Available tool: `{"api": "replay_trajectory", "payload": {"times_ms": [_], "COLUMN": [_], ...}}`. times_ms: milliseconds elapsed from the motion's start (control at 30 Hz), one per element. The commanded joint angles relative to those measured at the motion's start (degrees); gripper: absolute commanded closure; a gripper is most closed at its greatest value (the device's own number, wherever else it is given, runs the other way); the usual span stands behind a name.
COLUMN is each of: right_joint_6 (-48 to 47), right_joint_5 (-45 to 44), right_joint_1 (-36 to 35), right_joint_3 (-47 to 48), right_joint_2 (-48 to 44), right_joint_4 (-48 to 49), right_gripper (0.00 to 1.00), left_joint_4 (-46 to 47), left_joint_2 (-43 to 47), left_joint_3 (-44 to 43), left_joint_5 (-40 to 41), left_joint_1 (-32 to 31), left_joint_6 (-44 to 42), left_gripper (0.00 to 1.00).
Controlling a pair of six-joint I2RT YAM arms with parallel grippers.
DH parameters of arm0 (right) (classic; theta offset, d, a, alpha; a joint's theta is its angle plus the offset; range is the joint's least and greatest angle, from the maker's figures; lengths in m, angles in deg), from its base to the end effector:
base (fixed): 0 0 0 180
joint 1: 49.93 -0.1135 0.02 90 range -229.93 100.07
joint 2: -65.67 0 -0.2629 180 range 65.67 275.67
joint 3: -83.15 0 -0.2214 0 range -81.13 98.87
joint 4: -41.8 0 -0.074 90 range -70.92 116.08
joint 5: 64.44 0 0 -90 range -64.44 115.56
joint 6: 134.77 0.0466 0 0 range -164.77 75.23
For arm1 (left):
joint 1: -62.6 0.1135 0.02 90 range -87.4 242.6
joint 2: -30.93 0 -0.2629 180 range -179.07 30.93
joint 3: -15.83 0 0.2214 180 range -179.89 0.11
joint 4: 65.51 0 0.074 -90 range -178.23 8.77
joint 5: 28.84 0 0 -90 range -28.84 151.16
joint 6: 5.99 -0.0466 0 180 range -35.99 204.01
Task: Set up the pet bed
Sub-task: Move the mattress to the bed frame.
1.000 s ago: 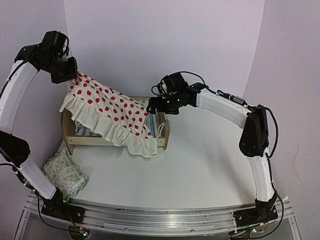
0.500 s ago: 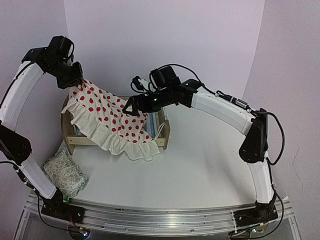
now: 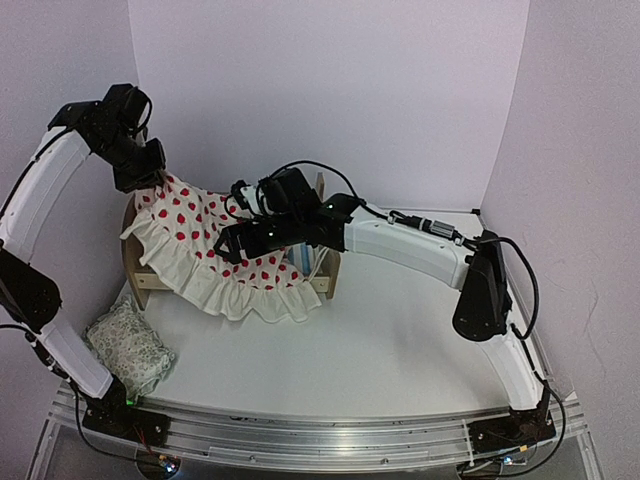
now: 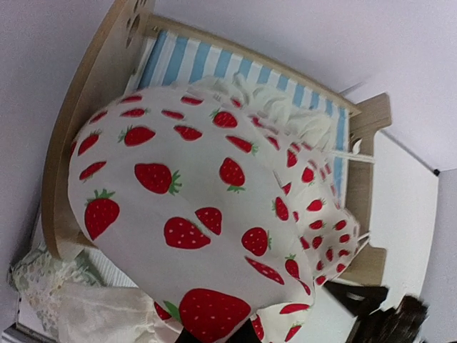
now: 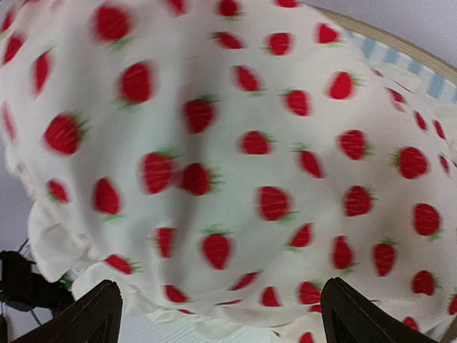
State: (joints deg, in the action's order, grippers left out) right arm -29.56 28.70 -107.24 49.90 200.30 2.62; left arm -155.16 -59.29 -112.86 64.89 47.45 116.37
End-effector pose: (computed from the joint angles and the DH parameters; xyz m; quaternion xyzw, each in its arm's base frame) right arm 0.2833 0.4462 0.2922 -0.3196 0.7906 0.3275 0.4070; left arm 0.2613 -0.0676 0.4202 -0.1517 0.9304 -0.1057 0.3164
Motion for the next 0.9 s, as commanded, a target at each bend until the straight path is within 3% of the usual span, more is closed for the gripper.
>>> {"api": "replay_trajectory", "payload": {"times_ms": [0, 400, 867], "right_joint_6": [9.1, 28.3, 40.5], "right_joint_5": [-6.2, 9.2, 12.7], "right_joint_1": [5.7, 16.5, 16.9], "right_joint_3": [-2.5, 7.9, 11.7], "right_joint_2": [-3.6, 10.8, 22.1], "right_joint_4": [1.1, 2.7, 16.8], "right_gripper": [0.02, 0.10, 0.12], "left_joint_4": [-1.2, -2.4, -4.5], "left_joint_2": [7.9, 10.3, 11.0], "left_joint_3": [12.0, 18.7, 24.5], "left_joint_5": [1.1, 3.4, 6.6], "left_joint_1": [0.4, 0.4, 0.4], "left_joint_6": [1.7, 2.1, 1.8], "left_gripper": [0.99, 0.99, 1.00]}}
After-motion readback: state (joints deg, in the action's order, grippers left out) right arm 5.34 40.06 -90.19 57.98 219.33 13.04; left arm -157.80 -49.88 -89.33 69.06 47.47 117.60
